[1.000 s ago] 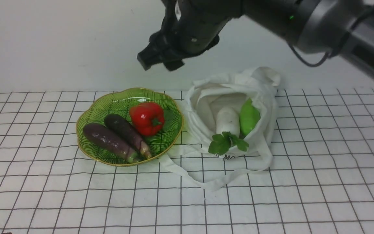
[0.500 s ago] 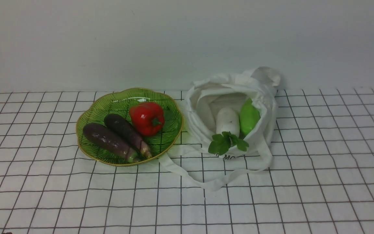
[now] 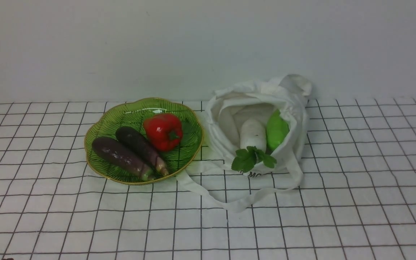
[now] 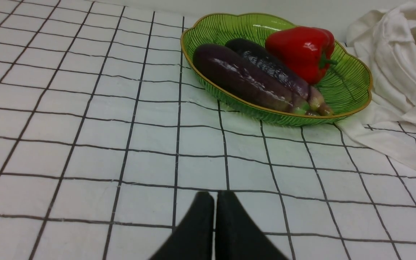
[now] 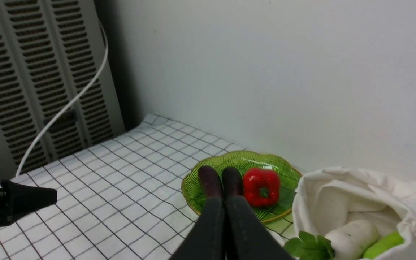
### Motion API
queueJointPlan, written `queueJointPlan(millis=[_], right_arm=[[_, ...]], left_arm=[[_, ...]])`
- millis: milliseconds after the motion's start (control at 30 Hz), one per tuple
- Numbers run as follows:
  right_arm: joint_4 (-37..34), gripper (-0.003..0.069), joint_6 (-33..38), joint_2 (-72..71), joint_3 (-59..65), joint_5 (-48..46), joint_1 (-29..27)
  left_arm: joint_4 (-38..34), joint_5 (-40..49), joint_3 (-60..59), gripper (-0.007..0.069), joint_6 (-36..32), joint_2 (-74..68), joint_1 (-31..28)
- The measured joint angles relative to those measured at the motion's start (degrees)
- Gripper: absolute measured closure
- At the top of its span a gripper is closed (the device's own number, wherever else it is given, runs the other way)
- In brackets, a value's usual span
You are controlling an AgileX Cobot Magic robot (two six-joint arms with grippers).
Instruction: Take vegetables from bag on white checkered tablecloth place on plate.
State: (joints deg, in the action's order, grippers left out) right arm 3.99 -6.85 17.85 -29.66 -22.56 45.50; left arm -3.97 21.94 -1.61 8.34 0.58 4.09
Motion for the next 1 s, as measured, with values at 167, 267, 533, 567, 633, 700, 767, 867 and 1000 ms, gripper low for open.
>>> queueJointPlan(millis=[167, 267, 533, 567, 633, 700, 767, 867, 1000], right_arm=[[-0.2, 0.0673, -0.2, -1.9, 7.3, 8.0, 0.0], [-0.2, 0.0673, -0.2, -1.9, 9.5, 8.3, 0.0], [-0.2, 0.0673, -0.2, -1.9, 10.9, 3.6, 0.0], [-0.2, 0.0673, -0.2, -1.9, 10.9, 3.1, 0.0], [-0.2, 0.0673, -0.2, -1.9, 11.0, 2.6, 0.0], [-0.2, 0.0673, -0.2, -1.9, 11.0, 2.2, 0.0], [-0.2, 0.0673, -0.2, -1.9, 11.1, 1.8, 0.0], [-0.2, 0.0673, -0.2, -2.0, 11.4, 1.8, 0.0], [-0.4, 0.0673, 0.6, -3.7, 13.6, 1.8, -0.6]], left_arm=[[0.0, 0.0, 0.0, 0.0632, 0.0, 0.0, 0.0], [0.0, 0.0, 0.0, 0.0632, 0.0, 0.0, 0.0], [0.0, 0.0, 0.0, 0.0632, 0.0, 0.0, 0.0], [0.0, 0.0, 0.0, 0.0632, 0.0, 0.0, 0.0], [0.0, 0.0, 0.0, 0.0632, 0.0, 0.0, 0.0], [0.0, 0.0, 0.0, 0.0632, 0.0, 0.0, 0.0], [0.0, 0.0, 0.0, 0.0632, 0.0, 0.0, 0.0], [0.0, 0.0, 0.0, 0.0632, 0.0, 0.0, 0.0], [0.0, 0.0, 0.0, 0.0632, 0.0, 0.0, 0.0]])
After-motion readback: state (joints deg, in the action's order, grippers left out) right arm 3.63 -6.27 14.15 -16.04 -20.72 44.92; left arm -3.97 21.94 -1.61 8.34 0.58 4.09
